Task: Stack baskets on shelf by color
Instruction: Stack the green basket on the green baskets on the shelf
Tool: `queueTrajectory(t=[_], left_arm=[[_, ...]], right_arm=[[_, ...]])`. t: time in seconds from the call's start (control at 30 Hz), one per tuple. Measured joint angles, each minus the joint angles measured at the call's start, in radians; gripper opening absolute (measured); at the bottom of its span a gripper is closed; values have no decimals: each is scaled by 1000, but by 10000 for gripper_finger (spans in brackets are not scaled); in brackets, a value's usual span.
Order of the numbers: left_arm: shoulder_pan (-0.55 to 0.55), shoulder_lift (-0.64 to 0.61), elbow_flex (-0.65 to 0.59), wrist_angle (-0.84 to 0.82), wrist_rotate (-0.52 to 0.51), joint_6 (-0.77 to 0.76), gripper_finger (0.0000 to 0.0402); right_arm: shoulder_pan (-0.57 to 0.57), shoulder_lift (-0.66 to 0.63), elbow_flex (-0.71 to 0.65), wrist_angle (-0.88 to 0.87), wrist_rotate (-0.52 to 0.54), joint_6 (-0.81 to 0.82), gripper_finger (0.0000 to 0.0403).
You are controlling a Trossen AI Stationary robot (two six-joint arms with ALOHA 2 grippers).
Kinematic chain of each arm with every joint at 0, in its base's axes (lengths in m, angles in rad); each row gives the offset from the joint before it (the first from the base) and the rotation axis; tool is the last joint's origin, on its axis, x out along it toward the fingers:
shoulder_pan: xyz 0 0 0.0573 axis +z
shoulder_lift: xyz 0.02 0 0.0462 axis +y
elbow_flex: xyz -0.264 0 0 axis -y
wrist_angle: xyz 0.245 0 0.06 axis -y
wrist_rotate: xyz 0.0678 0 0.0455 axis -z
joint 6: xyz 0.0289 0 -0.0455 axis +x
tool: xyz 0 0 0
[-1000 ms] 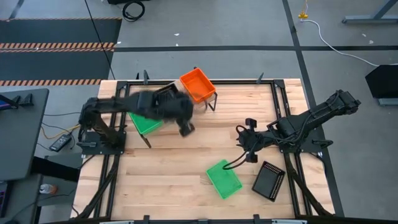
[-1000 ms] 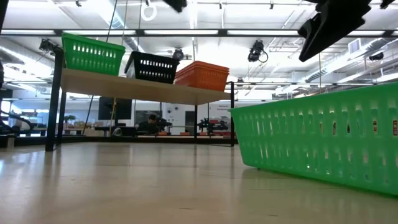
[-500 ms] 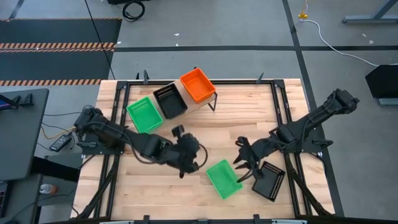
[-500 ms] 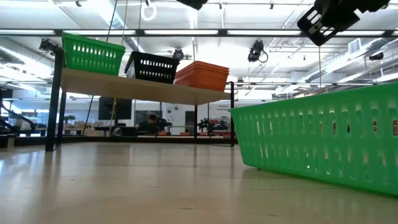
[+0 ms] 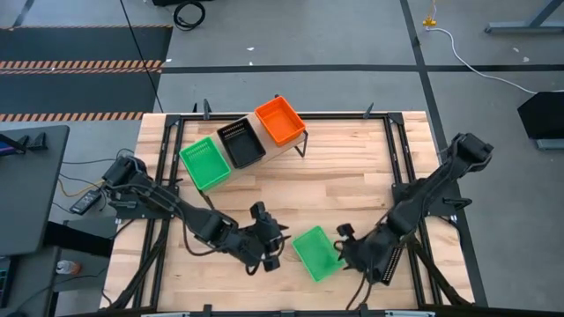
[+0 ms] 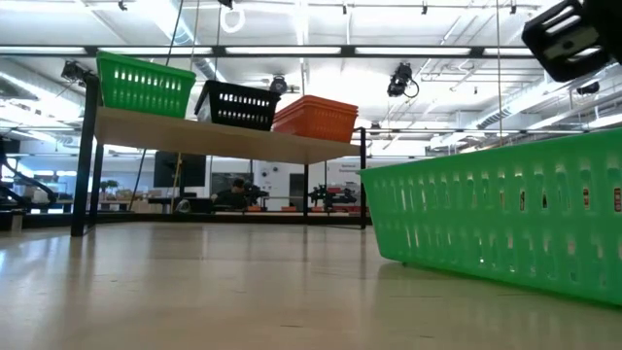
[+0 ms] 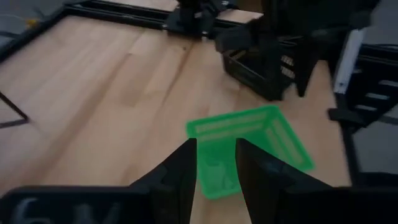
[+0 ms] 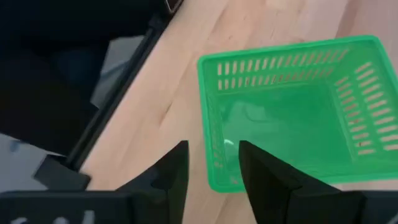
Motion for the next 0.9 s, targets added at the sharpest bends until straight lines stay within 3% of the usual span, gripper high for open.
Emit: queueTrajectory(t=[0.13,0.37,0.57,0.9], left_arm=[[-36,0,-10,-4,0,-56,117],[-76,0,-9,3,-20,-106,117],[-87,0,-9,3,-31,-134,117],[-85,0,-9,7,-54,-154,117]], right_arm=[[25,85,53,-29,61,0,184],[25,206,89,-38,65,7,234],[19,291,89,-58,95,6,229],[-85,295,90,-25,274,-115,193]])
